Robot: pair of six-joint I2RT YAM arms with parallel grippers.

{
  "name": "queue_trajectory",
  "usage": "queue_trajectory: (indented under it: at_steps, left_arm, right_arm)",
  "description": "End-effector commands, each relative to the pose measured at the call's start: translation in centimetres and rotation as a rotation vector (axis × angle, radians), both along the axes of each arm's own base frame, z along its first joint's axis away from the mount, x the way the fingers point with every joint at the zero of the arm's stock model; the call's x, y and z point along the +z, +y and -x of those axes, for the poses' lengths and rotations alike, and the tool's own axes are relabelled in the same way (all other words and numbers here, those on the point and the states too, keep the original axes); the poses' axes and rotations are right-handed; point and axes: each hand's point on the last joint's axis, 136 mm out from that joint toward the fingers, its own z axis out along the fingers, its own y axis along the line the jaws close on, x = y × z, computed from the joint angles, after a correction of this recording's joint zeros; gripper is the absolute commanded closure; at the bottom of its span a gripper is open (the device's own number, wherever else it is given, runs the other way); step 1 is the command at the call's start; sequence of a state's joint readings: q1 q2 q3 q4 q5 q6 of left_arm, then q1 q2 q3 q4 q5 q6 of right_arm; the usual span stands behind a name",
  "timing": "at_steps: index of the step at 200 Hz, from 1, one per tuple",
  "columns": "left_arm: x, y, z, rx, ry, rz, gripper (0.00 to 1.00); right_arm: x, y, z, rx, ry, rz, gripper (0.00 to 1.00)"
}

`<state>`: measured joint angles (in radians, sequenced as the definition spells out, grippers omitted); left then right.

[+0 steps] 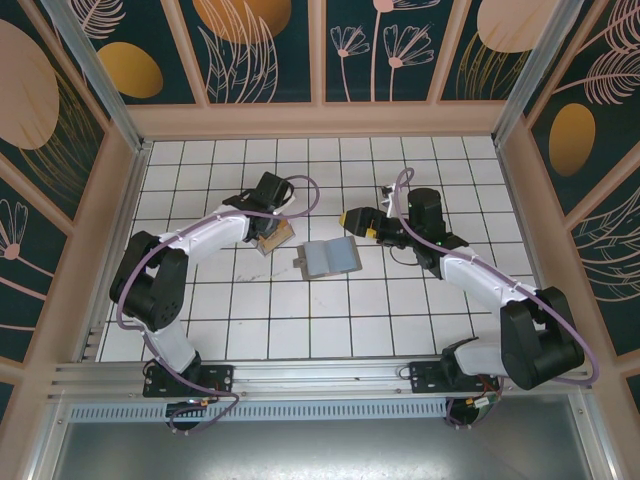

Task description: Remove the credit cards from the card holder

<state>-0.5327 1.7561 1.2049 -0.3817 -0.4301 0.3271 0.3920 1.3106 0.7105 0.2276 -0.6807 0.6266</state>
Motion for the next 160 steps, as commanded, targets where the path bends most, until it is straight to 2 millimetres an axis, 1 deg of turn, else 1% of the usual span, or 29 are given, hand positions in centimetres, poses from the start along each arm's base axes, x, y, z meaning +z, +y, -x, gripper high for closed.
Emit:
queue_trajectory:
  at_steps: [1, 3, 4, 6, 24, 30, 40, 47, 57, 62, 67, 70, 89, 99, 103, 109, 111, 113, 123, 132, 148, 160]
  left_arm:
    - [3.2, -0.5, -0.8, 0.066, -0.057, 0.099, 0.6]
    - [3.3, -0.6, -0.8, 0.07, -0.057, 0.107, 0.6]
    - [4.0, -0.6, -0.8, 0.071, -0.07, 0.12, 0.6]
    - [4.6, -0.6, -0.7, 0.075, -0.082, 0.136, 0.59]
    - [7.4, -1.1, -0.6, 0.115, -0.137, 0.254, 0.53]
    - [8.4, -1.2, -0.4, 0.126, -0.157, 0.294, 0.5]
    - [10.2, -1.3, -0.1, 0.157, -0.197, 0.375, 0.42]
    - [11.3, -1.2, 0.1, 0.18, -0.225, 0.428, 0.34]
    - [13.1, -1.0, 0.7, 0.214, -0.267, 0.506, 0.18]
    - [13.7, -0.9, 1.0, 0.234, -0.284, 0.546, 0.14]
    - [14.5, -0.6, 1.3, 0.257, -0.305, 0.585, 0.04]
    - [14.8, -0.4, 1.6, 0.268, -0.316, 0.608, 0.02]
    - [16.4, 1.1, 3.2, 0.362, -0.391, 0.744, 0.01]
    - [16.5, 2.5, 4.1, 0.44, -0.435, 0.794, 0.02]
    - [16.6, 3.3, 4.5, 0.481, -0.46, 0.813, 0.01]
    - [16.2, 4.5, 5.1, 0.549, -0.489, 0.829, 0.01]
    - [16.4, 4.8, 5.3, 0.57, -0.503, 0.841, 0.01]
    - [15.7, 5.4, 5.6, 0.601, -0.507, 0.829, 0.01]
    - [14.7, 7.7, 6.7, 0.714, -0.556, 0.821, 0.01]
    - [13.8, 9.2, 7.6, 0.77, -0.597, 0.795, 0.02]
    - [11.5, 12.1, 9.4, 0.89, -0.666, 0.728, 0.01]
    - [10.3, 13.8, 10.5, 0.953, -0.716, 0.689, 0.01]
  right_arm:
    - [0.2, -0.2, -0.5, -0.002, -0.028, 0.008, 0.01]
    - [0.2, -0.3, -0.6, -0.005, -0.028, 0.008, 0.01]
    - [0.1, -0.3, -0.6, -0.005, -0.028, 0.009, 0.01]
    - [0.1, -0.3, -0.6, -0.007, -0.028, 0.01, 0.01]
    - [-0.2, -0.6, -0.9, -0.024, -0.024, 0.024, 0.01]
    - [-0.1, -0.7, -1.0, -0.028, -0.024, 0.027, 0.01]
    - [-0.2, -0.9, -1.1, -0.034, -0.024, 0.034, 0.01]
    - [-0.2, -1.0, -1.2, -0.043, -0.026, 0.041, 0.01]
    - [-0.3, -1.3, -1.5, -0.056, -0.026, 0.053, 0.01]
    - [-0.3, -1.4, -1.6, -0.063, -0.026, 0.059, 0.01]
    - [-0.3, -1.5, -1.8, -0.072, -0.028, 0.065, 0.01]
    - [-0.3, -1.7, -1.9, -0.079, -0.028, 0.069, 0.01]
    - [-0.4, -2.4, -2.6, -0.124, -0.034, 0.106, 0.01]
    - [-0.5, -2.8, -3.1, -0.155, -0.041, 0.131, 0.01]
    - [-0.5, -3.0, -3.2, -0.167, -0.043, 0.139, 0.01]
    - [-0.5, -3.5, -3.6, -0.195, -0.05, 0.159, 0.01]
    - [-0.4, -3.8, -3.8, -0.212, -0.056, 0.169, 0.01]
    - [-0.4, -4.0, -3.9, -0.223, -0.061, 0.176, 0.01]
    - [-0.3, -5.0, -4.5, -0.283, -0.079, 0.213, 0.01]
    - [-0.5, -6.1, -5.1, -0.346, -0.092, 0.256, 0.01]
    - [-1.0, -8.7, -6.0, -0.474, -0.105, 0.351, 0.01]
    - [-1.0, -10.3, -6.5, -0.532, -0.141, 0.414, 0.01]
